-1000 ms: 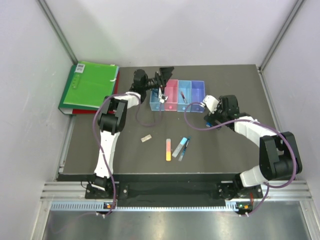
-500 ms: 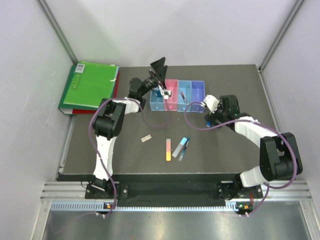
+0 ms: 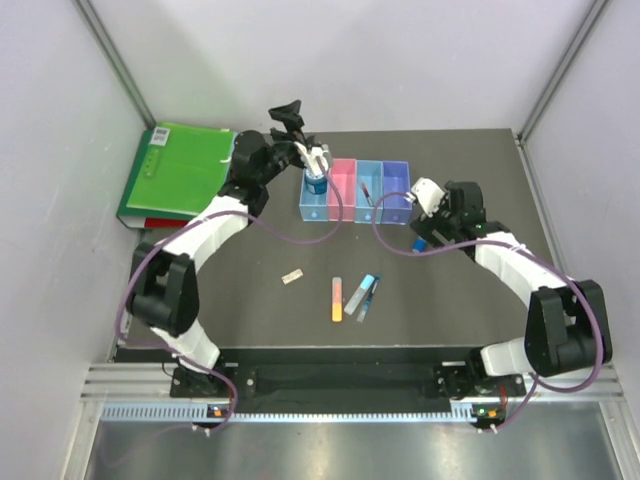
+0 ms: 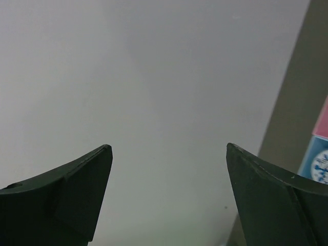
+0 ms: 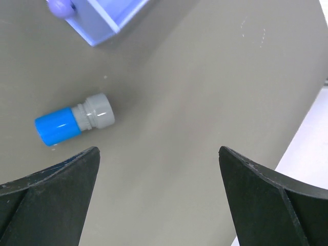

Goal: Sort the stationery into containers
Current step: Pick up the stationery from the center of the board.

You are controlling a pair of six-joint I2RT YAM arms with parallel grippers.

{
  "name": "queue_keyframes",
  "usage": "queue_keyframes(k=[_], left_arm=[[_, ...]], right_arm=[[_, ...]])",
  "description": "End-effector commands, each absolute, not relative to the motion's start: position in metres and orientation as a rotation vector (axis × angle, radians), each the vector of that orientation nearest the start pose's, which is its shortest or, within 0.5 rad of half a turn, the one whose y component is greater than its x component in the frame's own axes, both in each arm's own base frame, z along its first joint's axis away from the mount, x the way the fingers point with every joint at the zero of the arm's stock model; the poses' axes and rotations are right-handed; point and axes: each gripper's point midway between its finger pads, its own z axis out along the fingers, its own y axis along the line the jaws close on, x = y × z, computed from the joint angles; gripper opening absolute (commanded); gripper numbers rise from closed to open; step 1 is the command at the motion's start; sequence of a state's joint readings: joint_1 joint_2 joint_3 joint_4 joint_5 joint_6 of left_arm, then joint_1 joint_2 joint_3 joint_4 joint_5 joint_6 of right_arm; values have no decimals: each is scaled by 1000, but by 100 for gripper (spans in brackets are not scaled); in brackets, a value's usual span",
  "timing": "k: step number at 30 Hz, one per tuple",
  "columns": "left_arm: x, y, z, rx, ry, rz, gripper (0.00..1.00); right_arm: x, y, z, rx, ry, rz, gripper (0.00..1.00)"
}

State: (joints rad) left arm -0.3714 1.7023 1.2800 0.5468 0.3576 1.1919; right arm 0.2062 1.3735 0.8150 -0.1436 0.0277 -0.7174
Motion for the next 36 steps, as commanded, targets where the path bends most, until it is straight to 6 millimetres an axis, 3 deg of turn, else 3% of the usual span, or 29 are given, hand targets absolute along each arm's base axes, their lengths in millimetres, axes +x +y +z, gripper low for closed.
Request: queue_keyframes(k=[1, 4, 5, 7, 9, 11, 13, 21, 27, 28, 36], left_arm=[[468, -227, 279, 1371, 1130, 103, 97], [446, -228, 262, 1403, 1264, -45, 99], [434, -227, 245, 1443, 1337, -109, 99], [421, -229, 238, 1490, 1351, -169, 99], [403, -226, 220, 1572, 1382, -213, 98], [394, -225, 216, 1590, 1381, -239, 98], [382, -223, 205, 1621, 1419, -278, 96], [347, -218, 174, 1738, 1513, -399, 92], [330, -210, 147, 1802, 1718, -484, 83], [319, -206, 142, 1823, 1772, -525, 82], [318, -218, 126, 1620, 1976, -642, 68]], right_arm=[[383, 71, 159, -982, 1979, -138, 100], [372, 93, 165, -1077, 1964, 12, 100], [365, 99, 164, -1120, 1963, 57, 99], [351, 114, 163, -1233, 1934, 144, 100], [341, 125, 160, -1336, 1892, 158, 100], [332, 132, 155, -1406, 1873, 145, 100], [328, 129, 146, -1439, 1878, 101, 100], [331, 125, 143, -1445, 1863, 20, 100], [336, 121, 144, -1435, 1845, -34, 100], [336, 120, 144, -1438, 1841, -43, 100], [338, 111, 143, -1442, 1838, -113, 100]])
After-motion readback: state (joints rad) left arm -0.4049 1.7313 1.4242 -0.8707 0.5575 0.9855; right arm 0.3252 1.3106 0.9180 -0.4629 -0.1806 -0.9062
